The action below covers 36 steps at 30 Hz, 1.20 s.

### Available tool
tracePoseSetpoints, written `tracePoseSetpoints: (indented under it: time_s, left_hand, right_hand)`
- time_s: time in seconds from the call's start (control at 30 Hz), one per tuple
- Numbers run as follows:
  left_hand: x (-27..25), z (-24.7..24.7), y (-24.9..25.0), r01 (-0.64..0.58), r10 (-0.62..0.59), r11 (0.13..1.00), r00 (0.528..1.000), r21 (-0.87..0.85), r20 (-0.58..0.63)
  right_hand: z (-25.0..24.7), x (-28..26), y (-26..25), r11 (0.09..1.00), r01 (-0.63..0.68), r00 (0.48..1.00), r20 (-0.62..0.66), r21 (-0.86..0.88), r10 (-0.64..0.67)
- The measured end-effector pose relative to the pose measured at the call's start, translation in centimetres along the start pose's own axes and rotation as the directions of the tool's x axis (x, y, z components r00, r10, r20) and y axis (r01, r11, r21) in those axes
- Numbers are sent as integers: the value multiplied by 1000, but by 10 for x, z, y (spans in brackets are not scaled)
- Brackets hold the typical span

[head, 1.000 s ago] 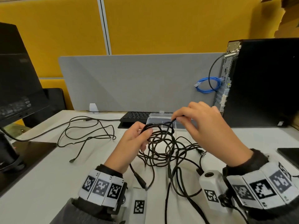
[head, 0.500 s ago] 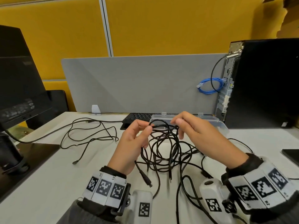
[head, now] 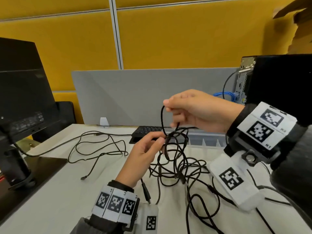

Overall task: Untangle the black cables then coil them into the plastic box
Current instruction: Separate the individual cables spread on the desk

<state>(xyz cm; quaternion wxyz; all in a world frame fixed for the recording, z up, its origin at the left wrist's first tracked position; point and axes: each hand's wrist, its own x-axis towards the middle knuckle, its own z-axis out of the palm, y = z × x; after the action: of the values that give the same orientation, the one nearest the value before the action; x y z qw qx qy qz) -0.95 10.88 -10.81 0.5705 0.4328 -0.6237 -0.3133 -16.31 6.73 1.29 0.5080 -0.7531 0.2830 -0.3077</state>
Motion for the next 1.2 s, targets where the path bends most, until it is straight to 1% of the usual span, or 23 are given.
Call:
tracePoseSetpoints:
  time_s: [0.13, 0.2, 0.23, 0.27, 0.3, 0.33, 0.4, 0.47, 0.5, 0.57, 0.67, 0.73, 0.77, 0.83, 0.9, 0.97, 1.0, 1.03, 1.07, 1.1, 1.13, 1.17, 1.2]
  left_hand:
    - [0, 0, -2, 30, -30, 999, 999, -12, 16]
    - [0, -4, -2, 40, -41, 999, 999, -35, -17]
    - [0, -7, 0, 32, -33, 999, 999, -33, -30]
    - [-1, -10, 1, 24, -24, 1000, 999, -14, -37]
    - [-1, -12, 2, 24, -23, 1000, 999, 19, -35]
    - [-2, -13, 1, 31, -30, 998, 999, 54, -18]
    - [-6, -13, 2, 62, -65, 997, 995, 54, 69]
    - [-8, -7, 7, 96, -98, 995, 984, 20, 151]
    - [-9, -4, 8, 92, -93, 996, 980, 18, 173]
    - [-11, 5, 13, 48, -48, 999, 977, 6, 208]
    - [-12, 12, 14, 35, -35, 999, 982, 7, 187]
    - [-10, 11, 15, 17, -20, 999, 992, 30, 121]
    - [-9, 9, 14, -6, 2, 999, 997, 49, 71]
    - [-6, 5, 11, -37, 41, 996, 998, 78, -43]
    - [-5, 3, 9, -50, 61, 991, 994, 125, -91]
    - [-4, 2, 5, -59, 81, 976, 992, 208, -97]
    - [-4, 0, 1, -66, 91, 968, 991, 242, -94]
    - [-5, -1, -1, -75, 103, 960, 991, 270, -91]
    - [-4, -2, -3, -72, 104, 957, 990, 280, -100]
    - [-4, -1, -3, -66, 100, 960, 988, 273, -115]
    - [-4, 1, -2, -62, 100, 964, 986, 260, -135]
    - [-5, 3, 0, -61, 102, 966, 983, 250, -155]
    - [-4, 5, 2, -63, 107, 968, 979, 243, -173]
  right_hand:
    - [-14, 0, -18, 952, 186, 959, -254, 243, -123]
    - [-20, -2, -18, 939, 250, 930, -327, 235, -166]
    - [-23, -4, -16, 959, 248, 929, -315, 139, -195]
    - [-26, -7, -13, 977, 210, 938, -273, -49, -215]
    - [-29, -10, -12, 945, 145, 958, -198, -295, -209]
    - [-30, -12, -11, 845, 87, 981, -101, -527, -164]
    - [-27, -14, -9, 602, 48, 998, 54, -797, -8]
    - [-16, -12, -5, 443, 89, 990, 127, -892, 57]
    - [-9, -11, -2, 413, 123, 986, 156, -902, 49]
    - [6, -7, 2, 472, 187, 978, 209, -861, -7]
    - [22, -4, 1, 733, 227, 970, 216, -641, -111]
    - [24, -4, 0, 882, 240, 969, 146, -406, -197]
    - [23, -3, 1, 923, 255, 967, 72, -289, -244]
    - [17, -3, 3, 953, 293, 947, -109, -81, -301]
    - [9, -3, 8, 952, 304, 927, -239, 26, -289]
    - [1, -5, 13, 956, 262, 922, -257, -133, -289]
    - [-2, -5, 13, 918, 229, 930, -206, -323, -305]
    - [-5, -7, 13, 813, 209, 941, -115, -544, -319]
    - [-6, -8, 11, 634, 207, 950, -1, -745, -312]
    - [-6, -9, 9, 404, 207, 957, 98, -891, -274]
    - [-4, -11, 6, 174, 197, 960, 153, -965, -235]
    - [1, -11, 2, -7, 196, 955, 193, -981, -225]
    - [5, -11, -1, -112, 210, 945, 231, -971, -231]
